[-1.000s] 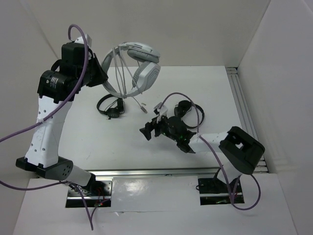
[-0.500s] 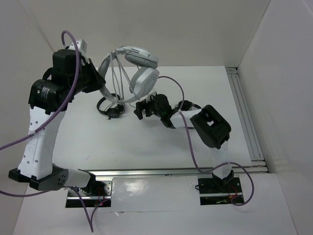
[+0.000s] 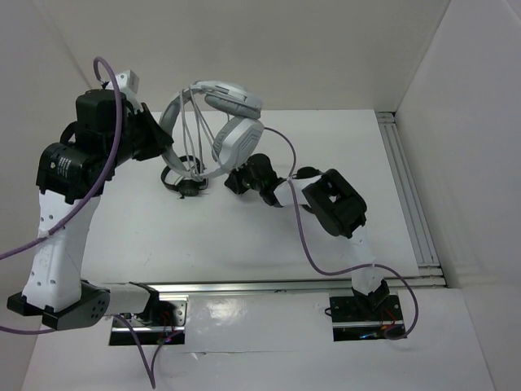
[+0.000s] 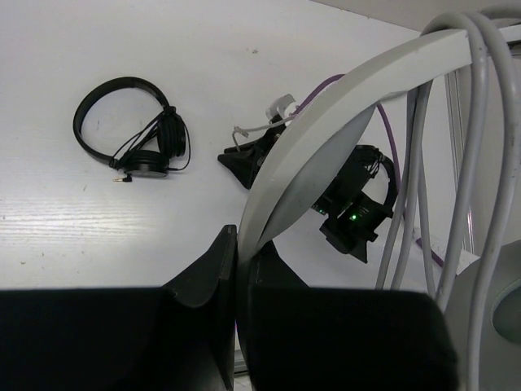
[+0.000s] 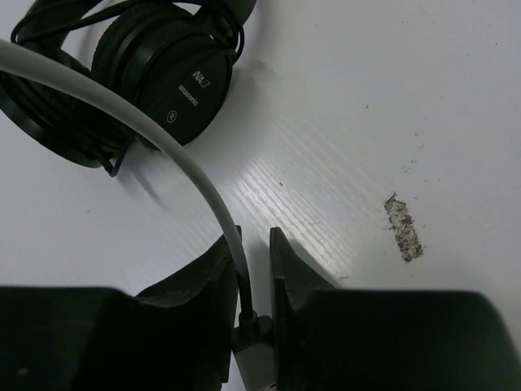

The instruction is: Wrap the headphones

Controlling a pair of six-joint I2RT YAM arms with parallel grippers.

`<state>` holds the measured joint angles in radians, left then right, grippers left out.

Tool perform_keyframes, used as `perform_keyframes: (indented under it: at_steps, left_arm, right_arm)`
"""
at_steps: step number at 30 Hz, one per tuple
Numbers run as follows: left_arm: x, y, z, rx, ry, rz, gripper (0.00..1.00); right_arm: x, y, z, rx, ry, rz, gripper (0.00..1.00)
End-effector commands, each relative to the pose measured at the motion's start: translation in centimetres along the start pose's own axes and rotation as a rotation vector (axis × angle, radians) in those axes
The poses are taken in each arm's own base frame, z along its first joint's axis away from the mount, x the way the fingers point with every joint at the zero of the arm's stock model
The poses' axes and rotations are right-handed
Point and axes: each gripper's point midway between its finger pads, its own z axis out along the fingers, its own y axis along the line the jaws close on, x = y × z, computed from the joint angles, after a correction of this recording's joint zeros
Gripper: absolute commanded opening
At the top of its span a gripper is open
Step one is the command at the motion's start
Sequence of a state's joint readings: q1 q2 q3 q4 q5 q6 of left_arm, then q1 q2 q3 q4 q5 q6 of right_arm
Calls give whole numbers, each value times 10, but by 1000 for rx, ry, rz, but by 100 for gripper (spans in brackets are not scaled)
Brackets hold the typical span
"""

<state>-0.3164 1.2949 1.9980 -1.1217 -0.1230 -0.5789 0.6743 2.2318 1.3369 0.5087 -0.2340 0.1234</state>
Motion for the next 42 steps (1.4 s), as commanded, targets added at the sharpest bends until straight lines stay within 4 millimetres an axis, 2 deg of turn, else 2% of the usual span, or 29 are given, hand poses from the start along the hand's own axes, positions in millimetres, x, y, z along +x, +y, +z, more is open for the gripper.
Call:
perform_keyframes:
  at_steps: [1,3,4,5,6,7,8,10,11,12,13,15,16,20,22,23,24,25,26,27,28,30,31,32,33,34,36,38,42]
  left_arm:
    - [-33,-27,-10,116,-117,-42,0]
    - [-37,-27,-13,113,-131,-43,0]
    - [-40,-25,-10,99,-139,-45,0]
    - [-44,-24,-8,80,-153,-47,0]
    - [-52,-21,-6,65,-173,-54,0]
    - [-57,-23,-7,72,-186,-56,0]
    - [-62,-21,-5,61,-196,-62,0]
    - [-69,-16,11,32,-191,-79,0]
    - [-77,-21,9,56,-202,-93,0]
    - [-83,-16,14,39,-211,-110,0]
    - [-85,-14,25,26,-202,-130,0]
    - [-90,-5,33,-4,-205,-165,0]
    - [-94,-2,37,-10,-216,-191,0]
    - [-100,18,66,-96,-230,-220,0]
    - [-101,29,74,-149,-242,-211,0]
    - [-97,37,82,-188,-234,-202,0]
    - [-95,53,91,-268,-248,-193,0]
    - [-94,61,96,-304,-259,-184,0]
    - [-93,68,96,-333,-270,-176,0]
    - [-79,86,108,-413,-250,-166,0]
    - [-75,93,105,-445,-252,-163,0]
    - [-60,114,112,-541,-228,-136,0]
    - [-55,116,112,-556,-222,-127,0]
    - [-50,122,113,-588,-217,-121,0]
    - [-42,127,113,-627,-213,-102,0]
    - [-31,122,118,-620,-183,-72,0]
    - [-13,125,117,-617,-130,-5,0]
    - [9,105,127,-495,-37,95,0]
    - [64,80,132,-383,104,287,0]
  right_arm:
    - [4,8,-14,-21,-24,16,0]
    - [5,11,-27,-13,-36,48,0]
    - [-12,19,-40,-11,-77,47,0]
    - [5,21,-54,5,-66,59,0]
    - [-6,38,-68,-2,-92,53,0]
    - [-6,44,-76,15,-102,59,0]
    - [17,46,-88,37,-66,59,0]
    - [18,78,-104,22,-63,44,0]
    - [37,78,-114,60,-21,37,0]
    - [42,86,-121,67,-13,26,0]
    - [39,109,-132,45,-25,13,0]
    - [60,119,-146,61,35,0,0]
    - [65,139,-152,32,49,-12,0]
    - [78,168,-180,73,120,-100,0]
    - [68,181,-191,82,105,-117,0]
    - [61,203,-202,38,92,-134,0]
    - [57,206,-210,63,95,-158,0]
    - [58,227,-222,30,93,-188,0]
    - [52,234,-230,34,81,-203,0]
    - [39,241,-242,40,51,-208,0]
    - [25,236,-251,115,27,-235,0]
    - [17,250,-269,107,33,-277,0]
    - [-6,262,-278,95,-5,-284,0]
    - [-12,273,-285,82,-15,-308,0]
    - [-15,270,-291,105,-4,-347,0]
    - [-39,272,-298,142,-49,-362,0]
    - [-54,266,-302,192,-65,-409,0]
    - [-78,255,-310,273,-103,-493,0]
    - [-125,208,-314,454,-119,-570,0]
